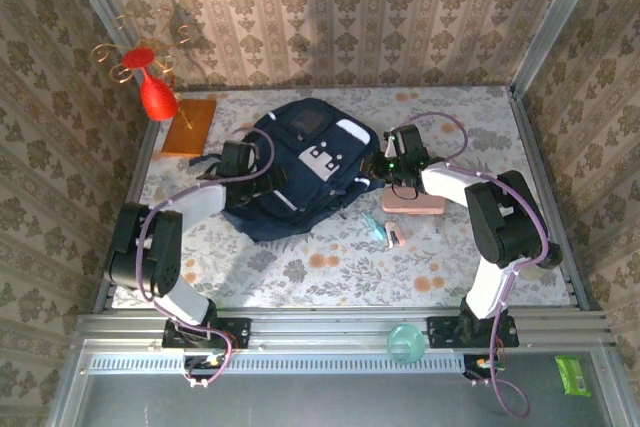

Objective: Pack the student bag

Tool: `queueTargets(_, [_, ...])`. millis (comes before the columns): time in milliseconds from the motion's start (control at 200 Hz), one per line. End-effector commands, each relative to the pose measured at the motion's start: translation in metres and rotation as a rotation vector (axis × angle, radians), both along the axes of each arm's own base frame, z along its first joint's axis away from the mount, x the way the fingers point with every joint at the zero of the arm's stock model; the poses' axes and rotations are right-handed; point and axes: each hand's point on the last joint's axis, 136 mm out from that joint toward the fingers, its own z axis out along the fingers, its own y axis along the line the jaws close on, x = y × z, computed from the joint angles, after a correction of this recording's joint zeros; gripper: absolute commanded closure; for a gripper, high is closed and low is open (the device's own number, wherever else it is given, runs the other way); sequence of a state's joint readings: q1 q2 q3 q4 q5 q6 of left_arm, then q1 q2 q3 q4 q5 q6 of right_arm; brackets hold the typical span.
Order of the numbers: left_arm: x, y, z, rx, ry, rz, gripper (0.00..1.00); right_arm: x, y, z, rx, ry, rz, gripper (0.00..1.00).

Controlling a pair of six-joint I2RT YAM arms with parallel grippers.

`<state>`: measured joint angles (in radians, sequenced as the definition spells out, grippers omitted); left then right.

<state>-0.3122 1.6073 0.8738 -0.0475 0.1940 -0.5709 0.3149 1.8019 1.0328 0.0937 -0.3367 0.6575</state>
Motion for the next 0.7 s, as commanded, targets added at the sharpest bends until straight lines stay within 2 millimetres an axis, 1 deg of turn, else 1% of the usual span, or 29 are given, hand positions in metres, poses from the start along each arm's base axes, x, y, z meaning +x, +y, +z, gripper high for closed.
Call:
queueTargets(0, [0.033,0.001,0.008,0.008,-0.061,-0.008,0.26,-0.012,0.04,0.061,0.19,-0.105,0.117,0.77])
queueTargets(95, [0.059,0.009,0.009,-0.004,-0.067,0.011,0.27,-0.024,0.046,0.073,0.216,-0.128,0.116,0.78])
queueTargets(135, [0.068,0.01,0.013,-0.019,-0.074,0.014,0.27,-0.03,0.048,0.078,0.214,-0.145,0.113,0.78])
queueTargets(170, [0.075,0.01,0.019,-0.03,-0.083,0.013,0.27,-0.036,0.049,0.077,0.204,-0.151,0.106,0.78])
queueTargets(220, [0.081,0.007,0.03,-0.038,-0.103,0.008,0.26,-0.042,0.05,0.078,0.183,-0.165,0.093,0.79])
queueTargets(255, [0.083,0.008,0.038,-0.038,-0.122,0.011,0.26,-0.048,0.051,0.074,0.166,-0.167,0.085,0.79])
queueTargets(310, [0.081,0.009,0.052,-0.037,-0.153,0.027,0.26,-0.055,0.053,0.071,0.145,-0.179,0.073,0.8])
queueTargets(390, [0.066,0.014,0.07,-0.011,-0.203,0.069,0.25,-0.062,0.059,0.068,0.13,-0.211,0.06,0.81])
queueTargets(460, [0.044,0.017,0.076,0.041,-0.225,0.099,0.24,-0.066,0.065,0.064,0.109,-0.236,0.048,0.81])
queueTargets(485, [0.035,0.018,0.081,0.063,-0.241,0.109,0.24,-0.068,0.068,0.064,0.106,-0.247,0.047,0.81])
queueTargets(565, [0.003,0.013,0.082,0.116,-0.25,0.105,0.24,-0.072,0.074,0.064,0.101,-0.296,0.034,0.82])
queueTargets(610, [-0.017,0.007,0.079,0.135,-0.243,0.087,0.23,-0.075,0.077,0.065,0.101,-0.323,0.027,0.82])
queueTargets(630, [-0.022,0.009,0.079,0.142,-0.241,0.095,0.23,-0.076,0.078,0.065,0.101,-0.333,0.024,0.82])
queueTargets(640, [-0.029,0.002,0.077,0.144,-0.238,0.076,0.23,-0.076,0.079,0.065,0.101,-0.336,0.022,0.82])
queueTargets(650, [-0.034,0.0,0.075,0.146,-0.233,0.067,0.23,-0.076,0.079,0.066,0.102,-0.341,0.021,0.82])
queueTargets(695, [-0.05,-0.007,0.071,0.147,-0.221,0.047,0.23,-0.079,0.083,0.066,0.103,-0.358,0.019,0.82])
